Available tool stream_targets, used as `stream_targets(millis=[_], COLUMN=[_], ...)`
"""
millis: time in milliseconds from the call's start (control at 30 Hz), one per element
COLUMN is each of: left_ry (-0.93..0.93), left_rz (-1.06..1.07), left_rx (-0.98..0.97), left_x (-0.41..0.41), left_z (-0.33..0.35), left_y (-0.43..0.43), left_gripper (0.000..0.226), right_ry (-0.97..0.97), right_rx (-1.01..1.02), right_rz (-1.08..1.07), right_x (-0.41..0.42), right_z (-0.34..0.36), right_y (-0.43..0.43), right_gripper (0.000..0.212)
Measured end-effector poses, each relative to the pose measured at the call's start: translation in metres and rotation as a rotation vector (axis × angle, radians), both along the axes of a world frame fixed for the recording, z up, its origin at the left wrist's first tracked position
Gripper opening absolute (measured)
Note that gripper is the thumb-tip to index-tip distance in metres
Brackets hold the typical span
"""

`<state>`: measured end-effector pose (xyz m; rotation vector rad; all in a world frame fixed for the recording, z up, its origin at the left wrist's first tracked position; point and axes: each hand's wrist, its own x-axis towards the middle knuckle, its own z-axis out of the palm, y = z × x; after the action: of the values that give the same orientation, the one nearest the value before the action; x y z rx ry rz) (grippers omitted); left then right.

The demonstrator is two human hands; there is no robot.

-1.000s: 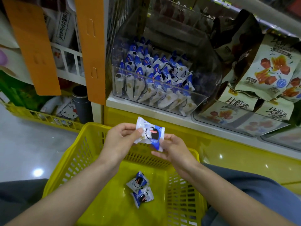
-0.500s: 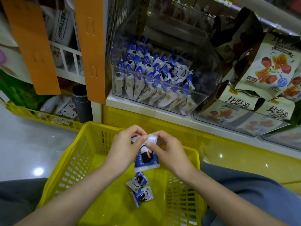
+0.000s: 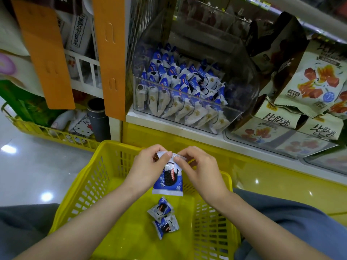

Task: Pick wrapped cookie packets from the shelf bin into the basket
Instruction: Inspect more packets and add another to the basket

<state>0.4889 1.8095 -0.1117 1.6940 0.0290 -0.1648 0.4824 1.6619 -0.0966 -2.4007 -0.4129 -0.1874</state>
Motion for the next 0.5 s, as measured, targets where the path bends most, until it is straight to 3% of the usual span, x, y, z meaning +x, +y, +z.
stream_targets(millis=[67, 133, 300, 400, 500], left_ry=[0.023, 0.037, 0.133, 0.153, 0.074], left_rz=[0.001, -0.006, -0.07, 0.007, 0.145], left_rx=[-0.029, -0.058, -0.105, -0.188, -0.204], left_x=[0.0, 0.001, 0.0, 0.001, 0.005], left_z=[0.001, 0.002, 0.001, 0.001, 0.003], left_y=[0.001, 0.001, -0.003, -0.003, 0.001], left_gripper=[0.019, 0.016, 0.016, 0.017, 0.002], right_ry=[-0.058, -0.015, 0.289, 0.48, 0.672], right_rx=[-0.062, 0.011, 0.464, 0.759, 0.856], right_rz=[0.023, -0.015, -0.232, -0.34, -0.332], right_x=[0.001, 0.001, 0.009, 0.016, 0.016], right_z=[0.0, 0.001, 0.008, 0.011, 0.01], right_y=[-0.001, 0.0, 0.001, 0.0, -0.001], right_gripper=[0.009, 0.008, 0.016, 0.015, 0.009])
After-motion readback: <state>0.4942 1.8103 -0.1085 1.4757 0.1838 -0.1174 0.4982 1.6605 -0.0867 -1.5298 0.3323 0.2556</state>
